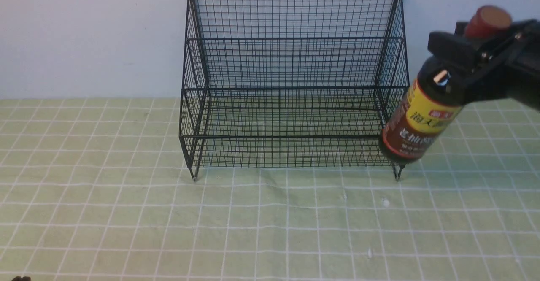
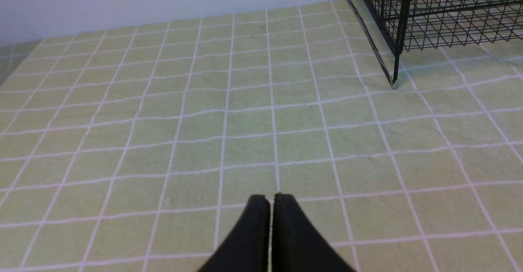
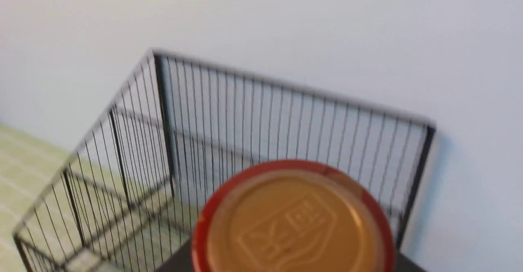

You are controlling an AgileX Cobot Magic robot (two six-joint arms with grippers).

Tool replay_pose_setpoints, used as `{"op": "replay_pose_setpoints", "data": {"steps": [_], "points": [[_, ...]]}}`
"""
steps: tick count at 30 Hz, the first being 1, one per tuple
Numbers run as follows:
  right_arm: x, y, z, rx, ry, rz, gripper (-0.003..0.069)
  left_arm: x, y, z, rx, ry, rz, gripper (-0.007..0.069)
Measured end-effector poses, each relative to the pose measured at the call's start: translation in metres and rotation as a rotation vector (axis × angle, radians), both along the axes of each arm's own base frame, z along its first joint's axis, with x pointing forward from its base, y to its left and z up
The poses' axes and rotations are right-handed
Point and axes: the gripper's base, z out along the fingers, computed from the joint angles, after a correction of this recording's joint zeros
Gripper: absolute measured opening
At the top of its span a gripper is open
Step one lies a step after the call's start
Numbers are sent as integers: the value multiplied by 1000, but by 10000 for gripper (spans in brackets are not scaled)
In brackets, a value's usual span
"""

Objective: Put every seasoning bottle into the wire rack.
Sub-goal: Use the right arm to put the condiment bottle back on the shelf

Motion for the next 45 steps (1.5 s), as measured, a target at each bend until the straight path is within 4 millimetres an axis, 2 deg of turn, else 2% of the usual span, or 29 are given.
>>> {"op": "replay_pose_setpoints", "data": {"steps": [3, 5, 7, 10, 14, 15, 17, 18, 23, 30, 40, 45], "points": [[5, 4, 24, 1, -61, 26, 265, 0, 0, 0, 0, 0, 0, -6], [9, 5, 31, 3, -75, 34, 265, 0, 0, 0, 0, 0, 0, -6], [23, 10, 46, -11, -110, 50, 265, 0, 0, 0, 0, 0, 0, -6], [41, 15, 54, -34, -129, 55, 265, 0, 0, 0, 0, 0, 0, -6], [80, 24, 54, -50, -117, 52, 265, 0, 0, 0, 0, 0, 0, -6], [82, 25, 54, -49, -117, 52, 265, 0, 0, 0, 0, 0, 0, -6], [101, 29, 54, -34, -112, 51, 265, 0, 0, 0, 0, 0, 0, -6], [111, 32, 50, -28, -100, 51, 265, 0, 0, 0, 0, 0, 0, -6], [139, 39, 43, -15, -84, 51, 265, 0, 0, 0, 0, 0, 0, -6], [170, 46, 28, -19, -65, 52, 265, 0, 0, 0, 0, 0, 0, -6], [192, 51, -7, -14, 28, 45, 265, 0, 0, 0, 0, 0, 0, -6], [194, 52, -20, -30, 75, 51, 265, 0, 0, 0, 0, 0, 0, -6]]}}
